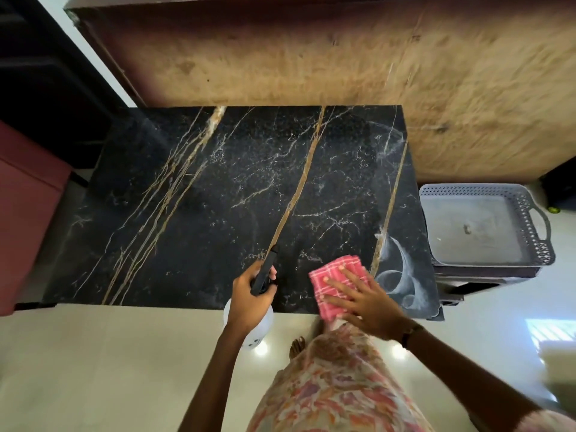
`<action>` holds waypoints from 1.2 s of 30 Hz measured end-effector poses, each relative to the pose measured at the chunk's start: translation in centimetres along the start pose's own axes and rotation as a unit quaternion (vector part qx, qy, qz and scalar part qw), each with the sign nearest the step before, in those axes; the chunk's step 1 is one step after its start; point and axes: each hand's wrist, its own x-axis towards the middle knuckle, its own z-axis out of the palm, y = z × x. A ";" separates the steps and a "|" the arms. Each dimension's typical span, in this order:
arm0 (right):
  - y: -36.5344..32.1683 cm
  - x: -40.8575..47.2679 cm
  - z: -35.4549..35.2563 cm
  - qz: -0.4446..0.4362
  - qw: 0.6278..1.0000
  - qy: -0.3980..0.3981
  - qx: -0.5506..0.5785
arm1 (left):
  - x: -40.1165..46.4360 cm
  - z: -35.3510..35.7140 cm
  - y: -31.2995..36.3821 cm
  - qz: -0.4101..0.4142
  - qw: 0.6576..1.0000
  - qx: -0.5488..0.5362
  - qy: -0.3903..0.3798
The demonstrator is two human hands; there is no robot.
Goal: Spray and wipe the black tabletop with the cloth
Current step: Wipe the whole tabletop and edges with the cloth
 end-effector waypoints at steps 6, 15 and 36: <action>-1.1 5.0 -1.6 0.175 0.983 -0.011 0.062 | -2.4 -0.5 -0.9 -0.013 1.000 -0.010 0.007; -6.8 2.9 0.2 0.015 1.000 -0.010 -0.005 | -4.3 -0.5 -1.7 -0.018 1.000 -0.005 -0.004; 2.4 -7.3 0.0 0.059 0.998 -0.028 0.015 | -4.5 6.0 1.9 0.012 0.999 0.019 -0.035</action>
